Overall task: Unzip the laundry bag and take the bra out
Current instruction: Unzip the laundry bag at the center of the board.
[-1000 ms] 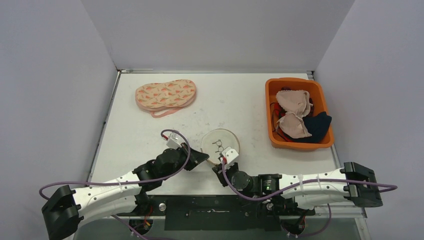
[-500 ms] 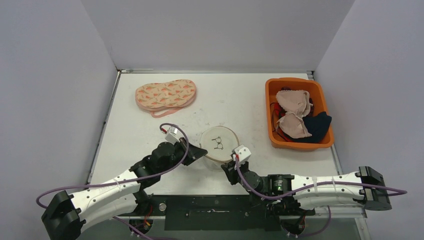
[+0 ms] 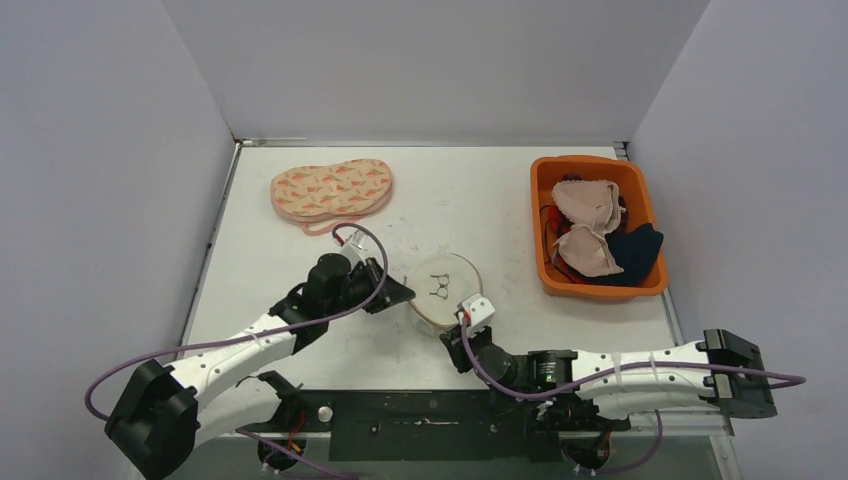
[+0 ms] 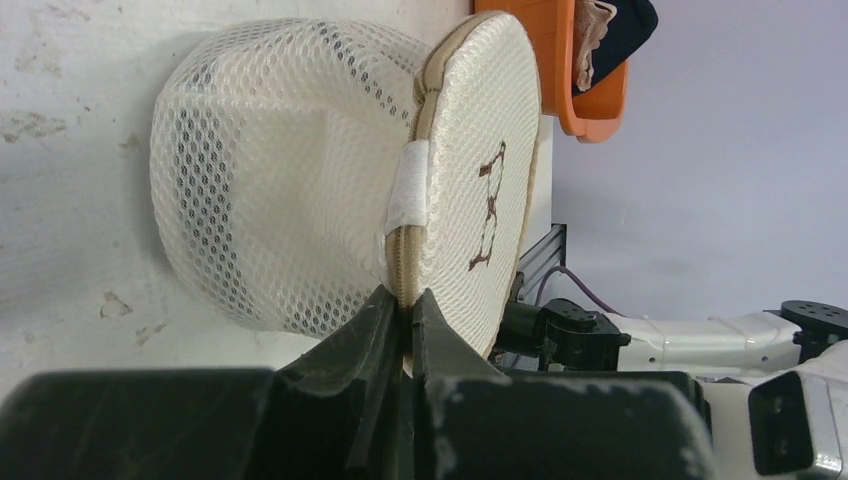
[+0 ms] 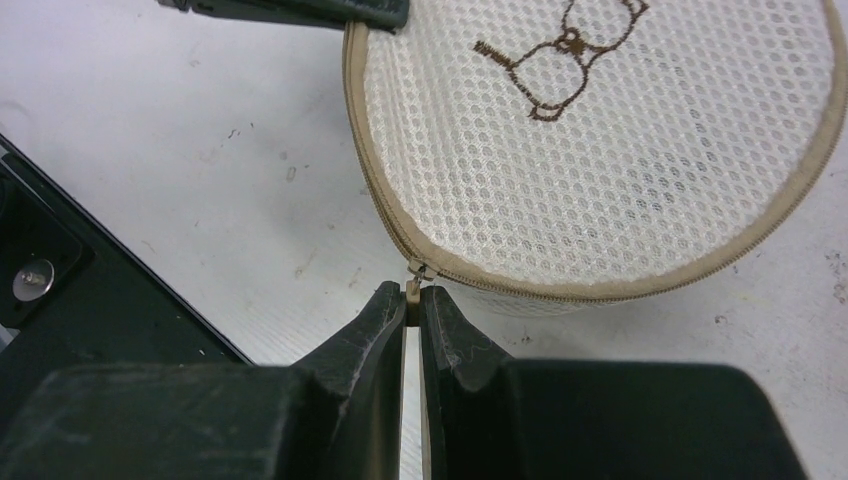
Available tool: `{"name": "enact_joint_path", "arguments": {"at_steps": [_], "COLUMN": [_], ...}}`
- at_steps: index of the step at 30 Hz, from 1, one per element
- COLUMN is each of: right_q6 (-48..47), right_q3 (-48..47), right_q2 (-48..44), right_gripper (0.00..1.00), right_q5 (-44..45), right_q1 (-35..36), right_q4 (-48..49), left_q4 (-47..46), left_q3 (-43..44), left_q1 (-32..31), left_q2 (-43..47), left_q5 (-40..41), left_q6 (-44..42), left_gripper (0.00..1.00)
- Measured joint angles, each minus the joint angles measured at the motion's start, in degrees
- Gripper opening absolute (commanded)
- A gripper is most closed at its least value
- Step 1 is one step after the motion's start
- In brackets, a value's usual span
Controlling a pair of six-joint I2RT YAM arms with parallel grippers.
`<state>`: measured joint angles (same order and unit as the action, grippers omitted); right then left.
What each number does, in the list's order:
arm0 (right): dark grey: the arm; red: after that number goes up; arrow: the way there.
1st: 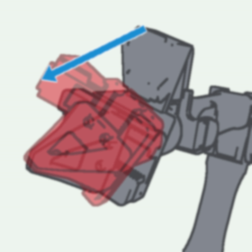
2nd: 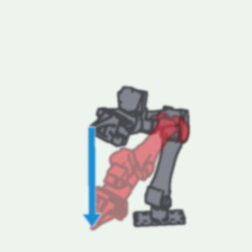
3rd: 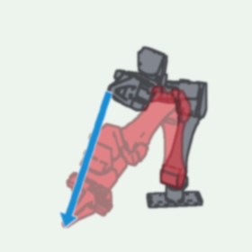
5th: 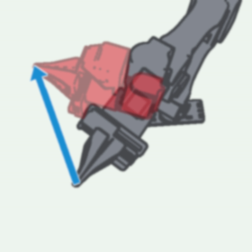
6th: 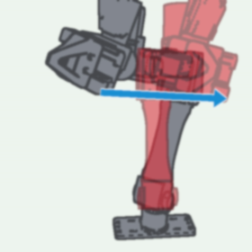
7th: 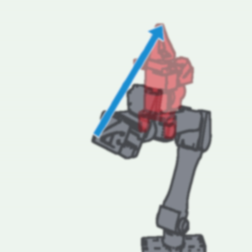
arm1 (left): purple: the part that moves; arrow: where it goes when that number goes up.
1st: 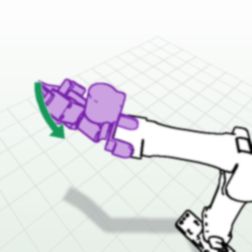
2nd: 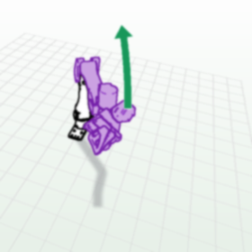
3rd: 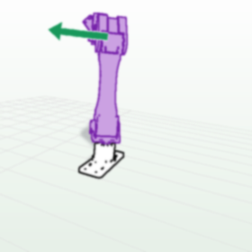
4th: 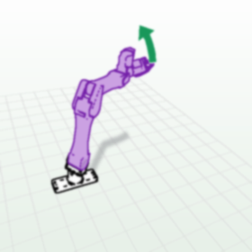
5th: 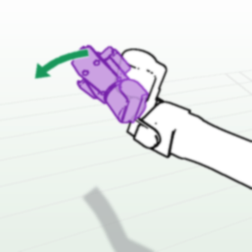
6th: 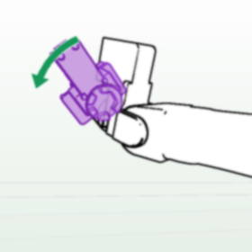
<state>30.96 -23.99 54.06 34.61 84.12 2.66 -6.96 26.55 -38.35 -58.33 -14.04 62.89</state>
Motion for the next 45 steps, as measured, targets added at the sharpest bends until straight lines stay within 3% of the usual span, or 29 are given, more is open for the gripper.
{"name": "enact_joint_path", "arguments": {"at_steps": [3,5,7,11,16,20,25,28,37,43,45], "right_q6": [-0.09,-0.24,-0.39,-0.87,-2.03,-3.28,-4.37,-4.66,-4.81,-4.90,-4.98], "right_q3": [0.00,0.00,0.00,-0.02,-0.31,-1.20,-2.05,-2.05,-2.05,-2.05,-2.05], "right_q2": [2.19,2.95,3.15,3.15,3.15,3.15,3.17,3.21,3.48,4.24,4.35], "right_gripper": [0.05,0.05,0.05,0.05,0.05,0.05,0.05,0.05,0.05,0.05,0.05], "right_q5": [-0.31,-0.59,-0.79,-1.05,-1.36,-1.66,-2.19,-2.62,-3.58,-3.63,-3.61], "right_q1": [0.02,0.15,0.35,0.35,0.35,0.35,0.35,0.35,0.35,0.35,0.35], "right_q4": [0.98,1.36,1.51,1.92,2.14,2.58,3.28,3.41,3.54,3.98,3.93], "left_q4": [-0.26,-0.28,0.46,4.35,7.58,7.63,5.95,4.09,2.23,2.51,2.78], "left_q3": [1.64,1.79,1.79,1.36,-1.11,-4.90,-5.29,-4.35,-2.75,-2.75,-2.75], "left_q1": [0.26,0.26,-0.13,-3.96,-17.27,-25.79,-29.94,-30.18,-30.21,-30.16,-30.01], "left_q2": [-2.19,-2.10,-1.03,6.54,16.55,18.58,14.27,10.16,6.29,6.34,6.40], "left_q5": [-0.83,-0.72,-0.09,5.03,16.28,24.81,32.24,33.90,37.77,40.13,40.46], "left_q6": [-1.36,-1.95,-1.90,-1.44,3.06,8.52,12.09,13.20,16.50,18.14,18.38], "left_gripper": [0.54,0.70,0.80,0.87,0.87,0.87,0.83,0.75,0.38,0.05,0.00]}}
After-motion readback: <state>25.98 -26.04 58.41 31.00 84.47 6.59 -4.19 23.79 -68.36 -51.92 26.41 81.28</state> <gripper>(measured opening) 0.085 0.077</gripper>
